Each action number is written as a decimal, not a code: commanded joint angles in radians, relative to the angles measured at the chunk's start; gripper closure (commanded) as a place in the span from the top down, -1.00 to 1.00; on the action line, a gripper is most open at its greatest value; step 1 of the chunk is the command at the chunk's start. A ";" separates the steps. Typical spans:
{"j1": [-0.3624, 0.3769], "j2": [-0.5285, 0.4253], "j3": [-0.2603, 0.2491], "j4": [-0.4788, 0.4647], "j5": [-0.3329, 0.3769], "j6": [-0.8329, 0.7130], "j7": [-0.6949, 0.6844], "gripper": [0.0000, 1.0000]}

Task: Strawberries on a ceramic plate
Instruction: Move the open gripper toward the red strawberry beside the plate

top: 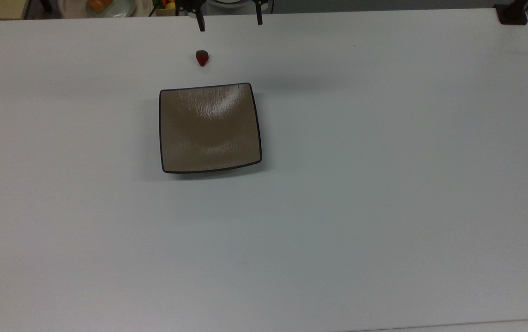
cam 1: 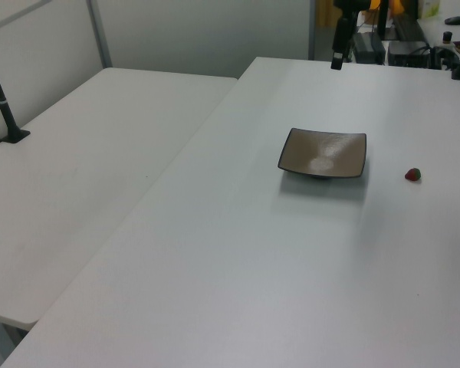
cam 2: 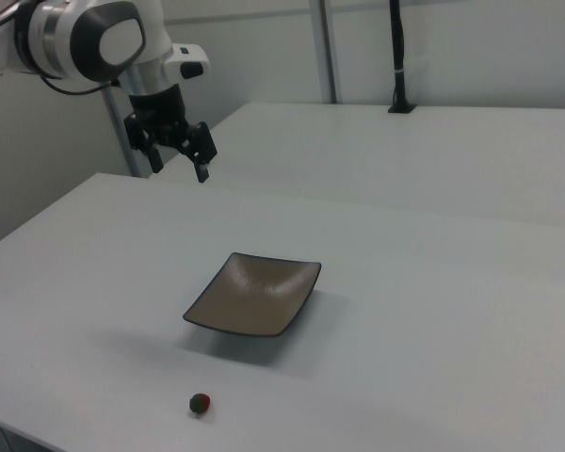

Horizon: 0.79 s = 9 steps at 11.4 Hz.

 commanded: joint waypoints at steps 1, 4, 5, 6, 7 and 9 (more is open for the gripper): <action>0.011 -0.008 -0.009 -0.022 0.011 0.029 0.028 1.00; 0.011 -0.008 -0.009 -0.022 0.011 0.029 0.028 1.00; 0.011 -0.008 -0.009 -0.022 0.011 0.027 0.028 1.00; 0.011 -0.008 -0.009 -0.022 0.011 0.021 0.029 1.00; 0.011 -0.010 -0.009 -0.022 0.011 0.020 0.031 1.00; 0.011 -0.013 -0.009 -0.039 0.012 0.021 0.026 1.00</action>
